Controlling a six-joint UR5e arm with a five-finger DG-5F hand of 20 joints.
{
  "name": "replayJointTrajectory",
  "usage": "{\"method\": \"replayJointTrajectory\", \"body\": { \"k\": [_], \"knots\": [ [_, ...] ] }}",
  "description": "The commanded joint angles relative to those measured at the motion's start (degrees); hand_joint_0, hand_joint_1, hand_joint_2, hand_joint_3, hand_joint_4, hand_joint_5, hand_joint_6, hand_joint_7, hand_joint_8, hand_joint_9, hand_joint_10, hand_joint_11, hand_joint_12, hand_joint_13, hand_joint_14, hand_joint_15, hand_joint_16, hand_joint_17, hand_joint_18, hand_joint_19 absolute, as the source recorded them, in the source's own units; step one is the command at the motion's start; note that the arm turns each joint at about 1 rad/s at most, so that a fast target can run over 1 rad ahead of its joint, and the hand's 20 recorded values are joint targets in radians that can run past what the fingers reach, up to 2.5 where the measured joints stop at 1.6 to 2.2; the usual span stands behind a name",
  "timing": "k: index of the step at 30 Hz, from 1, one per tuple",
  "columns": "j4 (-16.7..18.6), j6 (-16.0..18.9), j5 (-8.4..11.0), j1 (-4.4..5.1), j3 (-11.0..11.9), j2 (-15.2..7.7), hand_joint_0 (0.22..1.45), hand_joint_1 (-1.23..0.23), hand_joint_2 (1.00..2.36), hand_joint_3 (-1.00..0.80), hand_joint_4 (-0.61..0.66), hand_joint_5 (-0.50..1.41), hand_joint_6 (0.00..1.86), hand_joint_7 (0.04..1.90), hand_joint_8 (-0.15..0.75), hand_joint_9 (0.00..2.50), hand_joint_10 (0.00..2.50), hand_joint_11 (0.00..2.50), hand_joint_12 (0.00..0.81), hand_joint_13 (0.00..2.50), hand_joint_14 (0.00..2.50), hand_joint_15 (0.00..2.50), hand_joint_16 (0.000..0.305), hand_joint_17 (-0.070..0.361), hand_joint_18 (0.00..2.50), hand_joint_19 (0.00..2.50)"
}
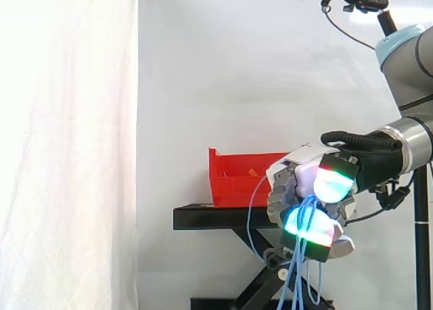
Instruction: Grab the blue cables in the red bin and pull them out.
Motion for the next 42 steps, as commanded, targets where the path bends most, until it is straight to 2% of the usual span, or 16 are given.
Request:
{"method": "replayJointTrajectory", "body": {
  "k": [1,6,25,33,42],
  "knots": [
    [0.01,-0.02,0.00,-0.03,0.00,0.00,0.76,-0.75,1.00,-1.00,0.10,0.80,0.02,0.83,0.271,1.08,0.03,1.21,0.334,1.16,1.42,1.35,0.046,0.103,1.02,1.22],
    [0.01,-0.02,0.00,0.06,0.00,0.00,0.74,-0.74,1.00,-1.00,0.11,0.79,0.00,0.82,0.274,1.06,0.02,1.19,0.331,1.20,1.08,1.44,0.049,0.111,1.00,1.20],
    [0.01,-0.11,0.00,0.06,0.00,0.00,0.70,-0.64,1.00,-1.00,0.14,0.91,0.00,0.85,0.290,1.12,0.03,1.21,0.353,1.25,1.01,1.44,0.052,0.118,1.01,1.19],
    [0.01,-0.02,0.00,0.15,0.00,0.00,0.71,-0.68,1.00,-1.00,0.14,0.94,0.05,0.90,0.291,1.16,0.03,1.22,0.343,1.28,0.98,1.46,0.050,0.113,1.02,1.19],
    [-0.08,-0.02,0.00,0.06,0.00,0.00,0.81,-0.81,1.00,-1.00,0.11,0.93,0.15,0.89,0.261,1.17,0.03,1.27,0.314,1.28,0.90,1.53,0.045,0.101,1.00,1.22]
  ]
}}
